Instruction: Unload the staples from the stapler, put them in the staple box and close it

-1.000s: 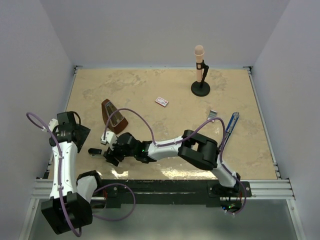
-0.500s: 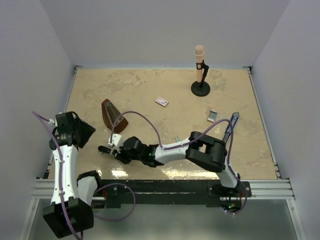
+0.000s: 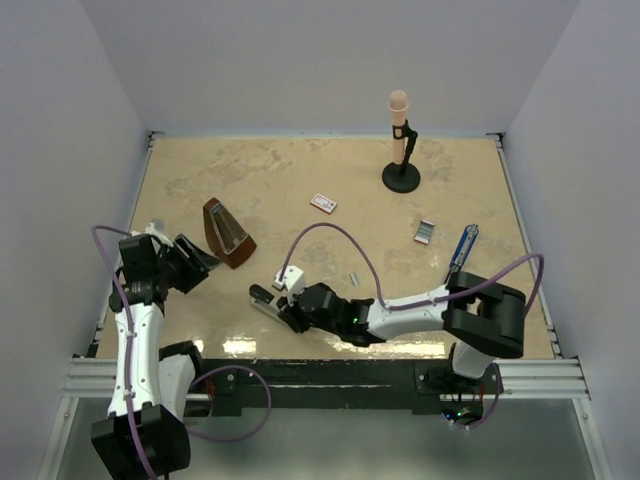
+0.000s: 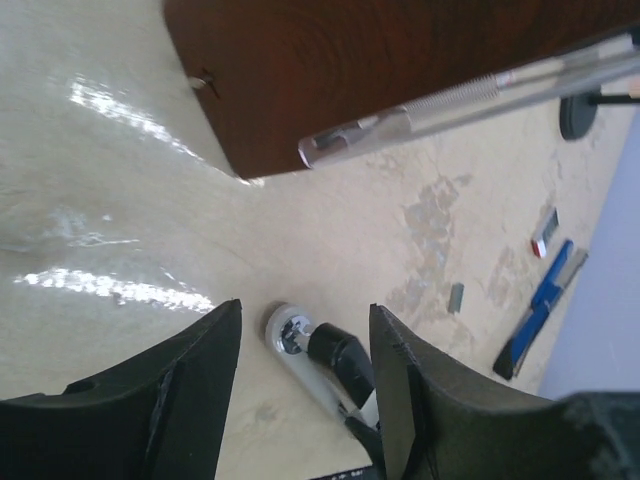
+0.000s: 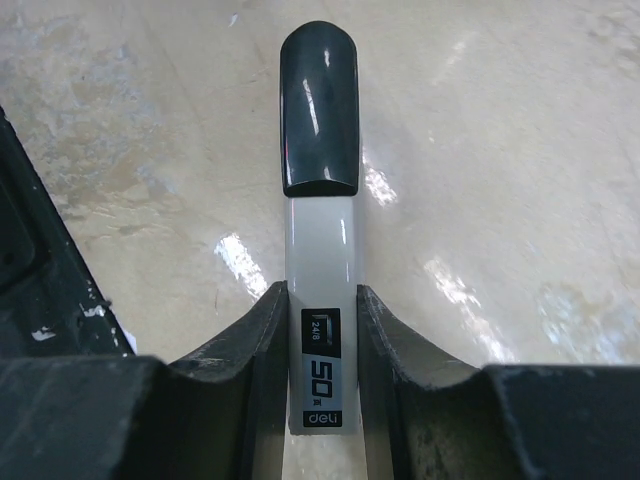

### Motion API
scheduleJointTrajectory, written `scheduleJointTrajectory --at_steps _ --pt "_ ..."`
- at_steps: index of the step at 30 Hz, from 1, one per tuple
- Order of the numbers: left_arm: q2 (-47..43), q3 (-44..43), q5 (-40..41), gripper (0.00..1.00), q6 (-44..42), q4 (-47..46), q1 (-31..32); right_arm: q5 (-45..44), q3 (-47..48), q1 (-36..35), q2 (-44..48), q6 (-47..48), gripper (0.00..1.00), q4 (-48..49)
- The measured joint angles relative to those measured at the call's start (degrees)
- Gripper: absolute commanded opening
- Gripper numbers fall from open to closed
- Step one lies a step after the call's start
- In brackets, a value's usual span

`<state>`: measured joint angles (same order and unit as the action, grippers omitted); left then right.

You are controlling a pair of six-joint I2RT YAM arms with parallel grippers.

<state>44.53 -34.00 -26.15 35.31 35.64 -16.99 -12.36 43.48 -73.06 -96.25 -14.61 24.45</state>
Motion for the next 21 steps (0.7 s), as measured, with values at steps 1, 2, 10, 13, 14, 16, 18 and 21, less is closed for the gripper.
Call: scheduleJointTrajectory --at_steps 1,2,10,13,14,16,18,21 --pt "-0.1 0.6 -1.3 0.57 0.0 -0.5 0.2 -0.7 -1.1 0.0 1.7 -1.0 0.0 -0.3" --pt "-0.2 1.3 -3.1 0.56 0.0 -1.4 0.5 -1.2 -1.9 0.1 3.3 -1.9 0.0 -0.5" --pt "-0.7 5.9 -14.5 0.54 1.9 -10.8 3.8 -6.9 -3.2 0.2 16.4 -7.5 0.0 -2.4" --pt "-0.6 7.3 -16.6 0.54 3.7 -13.9 6.4 -7.9 -3.2 0.3 19.2 -8.4 0.0 -2.4" --pt "-0.6 7.5 -17.0 0.54 4.4 -15.0 7.4 -8.1 -3.2 0.3 19.6 -8.5 0.0 -2.4" --pt "-0.7 7.6 -17.6 0.54 5.8 -16.9 9.3 -8.2 -3.1 0.3 19.8 -8.8 0.0 -2.7" --pt "-1.0 7.6 -18.1 0.54 7.1 -18.9 10.4 -8.3 -3.1 0.3 19.8 -9.0 0.0 -3.3" --pt "-1.6 7.6 -18.4 0.54 8.2 -20.9 10.7 -8.7 -3.1 0.3 19.8 -9.2 0.0 -4.3"
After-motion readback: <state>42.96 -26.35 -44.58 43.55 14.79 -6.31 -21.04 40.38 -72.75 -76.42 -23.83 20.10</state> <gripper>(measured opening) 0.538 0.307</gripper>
